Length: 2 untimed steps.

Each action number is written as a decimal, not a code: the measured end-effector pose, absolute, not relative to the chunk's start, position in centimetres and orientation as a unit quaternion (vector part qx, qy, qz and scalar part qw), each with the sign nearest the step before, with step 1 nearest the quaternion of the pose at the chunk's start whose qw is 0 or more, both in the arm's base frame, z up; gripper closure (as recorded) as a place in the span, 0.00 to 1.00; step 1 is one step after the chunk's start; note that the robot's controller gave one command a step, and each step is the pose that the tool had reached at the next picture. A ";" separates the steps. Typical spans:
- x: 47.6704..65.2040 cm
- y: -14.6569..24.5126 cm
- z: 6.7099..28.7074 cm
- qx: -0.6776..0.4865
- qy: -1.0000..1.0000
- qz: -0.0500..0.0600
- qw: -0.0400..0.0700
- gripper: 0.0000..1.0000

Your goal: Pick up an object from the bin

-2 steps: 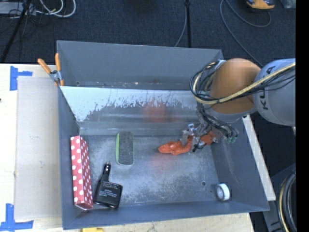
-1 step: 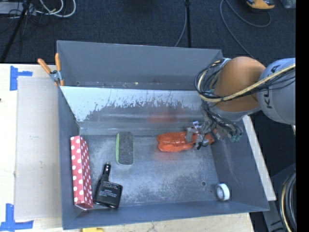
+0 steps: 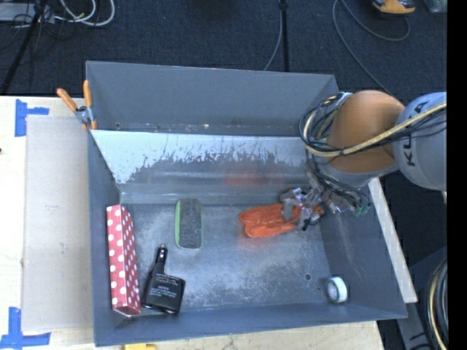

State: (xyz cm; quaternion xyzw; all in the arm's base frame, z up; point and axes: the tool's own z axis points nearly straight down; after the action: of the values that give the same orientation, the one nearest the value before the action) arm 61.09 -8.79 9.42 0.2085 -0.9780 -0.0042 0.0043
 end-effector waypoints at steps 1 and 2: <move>61.1 -11.8 10.3 0.336 -0.942 -0.003 0.004 1.00; 58.6 -10.4 29.5 0.367 -0.930 -0.003 -0.001 1.00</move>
Offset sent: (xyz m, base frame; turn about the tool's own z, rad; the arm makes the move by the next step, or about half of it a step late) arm -0.0262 -0.0169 0.1965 -0.3330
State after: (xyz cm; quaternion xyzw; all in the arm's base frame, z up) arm 58.64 -10.36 29.53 0.3667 -0.9303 -0.0030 -0.0007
